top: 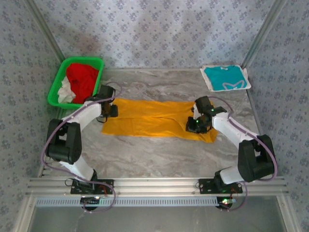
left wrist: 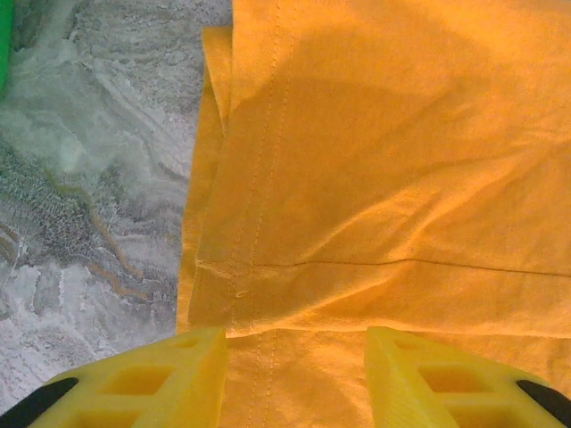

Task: Fold and stack the t-shirts

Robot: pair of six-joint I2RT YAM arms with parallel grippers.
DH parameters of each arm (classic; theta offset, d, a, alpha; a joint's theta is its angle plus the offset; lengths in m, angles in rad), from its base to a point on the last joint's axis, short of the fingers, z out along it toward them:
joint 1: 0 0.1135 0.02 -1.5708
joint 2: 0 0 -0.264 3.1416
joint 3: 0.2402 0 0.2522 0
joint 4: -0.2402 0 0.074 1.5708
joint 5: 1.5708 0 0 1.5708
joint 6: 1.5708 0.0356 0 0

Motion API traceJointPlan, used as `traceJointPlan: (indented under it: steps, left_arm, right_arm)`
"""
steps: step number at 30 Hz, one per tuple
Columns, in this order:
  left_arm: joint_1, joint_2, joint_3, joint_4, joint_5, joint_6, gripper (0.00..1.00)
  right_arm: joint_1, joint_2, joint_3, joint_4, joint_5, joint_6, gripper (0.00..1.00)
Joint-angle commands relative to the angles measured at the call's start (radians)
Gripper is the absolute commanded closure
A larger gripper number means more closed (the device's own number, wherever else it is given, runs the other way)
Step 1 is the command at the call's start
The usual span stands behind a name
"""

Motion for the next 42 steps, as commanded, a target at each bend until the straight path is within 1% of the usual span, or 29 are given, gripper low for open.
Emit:
traceJointPlan:
  steps: [1,5,8,10,12,13,15,17,21,24,29,36,40,42]
  left_arm:
    - [0.006,0.015,0.032,-0.010,-0.012,0.022,0.55]
    - [0.006,0.031,0.044,-0.005,-0.009,0.019,0.55]
    - [0.005,0.036,0.057,-0.007,0.005,0.014,0.55]
    - [-0.005,0.032,0.069,-0.009,0.011,0.015,0.55]
    - [-0.036,0.032,0.090,-0.026,-0.005,0.034,0.54]
    - [-0.052,0.034,0.101,-0.036,-0.022,0.044,0.54]
    - [-0.078,0.034,0.122,-0.056,-0.049,0.055,0.54]
    - [-0.086,0.026,0.120,-0.059,-0.047,0.053,0.54]
    - [-0.086,0.010,0.083,-0.033,-0.048,0.042,0.52]
    - [-0.087,0.025,0.082,-0.031,-0.042,0.036,0.52]
    - [-0.086,0.030,0.081,-0.024,-0.027,0.033,0.52]
    - [-0.090,0.023,0.066,-0.012,0.004,0.021,0.52]
    - [-0.092,0.022,0.067,-0.017,0.020,0.015,0.52]
    - [-0.092,0.013,0.064,-0.020,0.018,0.014,0.52]
  right_arm:
    - [0.041,-0.055,-0.031,-0.049,0.003,0.052,0.75]
    - [0.056,-0.083,-0.024,-0.077,-0.008,0.054,0.73]
    - [0.048,-0.136,0.004,-0.084,0.003,0.064,0.73]
    - [0.014,-0.168,0.006,-0.052,0.032,0.078,0.71]
    - [-0.049,-0.156,0.020,-0.050,0.042,0.086,0.65]
    - [-0.084,-0.136,0.032,-0.066,0.043,0.089,0.65]
    - [-0.151,-0.089,0.041,-0.079,0.011,0.097,0.68]
    - [-0.185,-0.077,0.017,-0.051,-0.009,0.129,0.68]
    - [-0.225,-0.084,-0.045,0.066,-0.033,0.226,0.64]
    - [-0.223,-0.058,-0.070,0.158,-0.046,0.271,0.63]
    - [-0.210,0.009,-0.096,0.220,-0.043,0.293,0.63]
    - [-0.204,0.058,-0.126,0.330,-0.028,0.306,0.61]
    - [-0.185,0.086,-0.110,0.349,-0.035,0.318,0.62]
    - [-0.168,0.072,-0.117,0.345,-0.028,0.329,0.63]
